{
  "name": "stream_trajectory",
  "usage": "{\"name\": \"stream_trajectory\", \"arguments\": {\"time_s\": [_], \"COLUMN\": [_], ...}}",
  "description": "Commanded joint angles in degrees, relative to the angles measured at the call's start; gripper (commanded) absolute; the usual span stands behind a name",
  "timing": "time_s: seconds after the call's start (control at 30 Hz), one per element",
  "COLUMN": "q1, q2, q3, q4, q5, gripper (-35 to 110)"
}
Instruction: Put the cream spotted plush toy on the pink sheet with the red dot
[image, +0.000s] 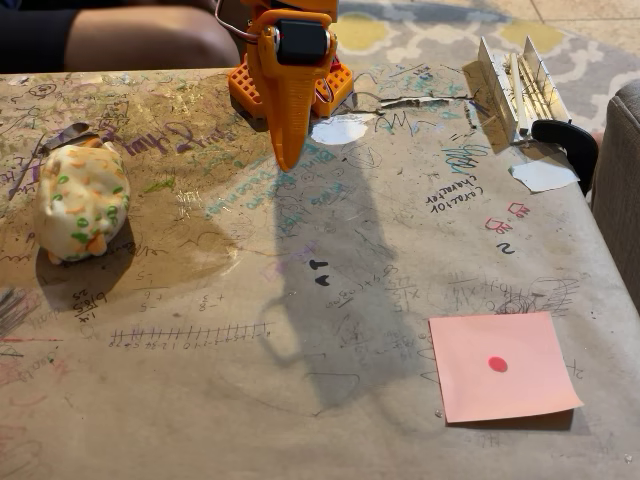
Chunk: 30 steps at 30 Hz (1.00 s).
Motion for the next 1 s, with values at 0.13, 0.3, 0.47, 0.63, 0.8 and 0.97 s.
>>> {"name": "stream_trajectory", "arguments": {"time_s": [0.13,0.3,0.47,0.63,0.8,0.97], "q1": [1.23,1.05,0.70,0.79,1.14,0.79], "q2": [0.18,0.18,0.18,0.18,0.18,0.18], "q3": [-0.79,-0.79,-0.79,-0.79,-0.79,-0.79], "q4": [0.00,0.00,0.00,0.00,0.00,0.00], "q5": [0.00,-0.18,-0.53,-0.53,-0.70,-0.97], "gripper": [0,0,0,0,0,0]}}
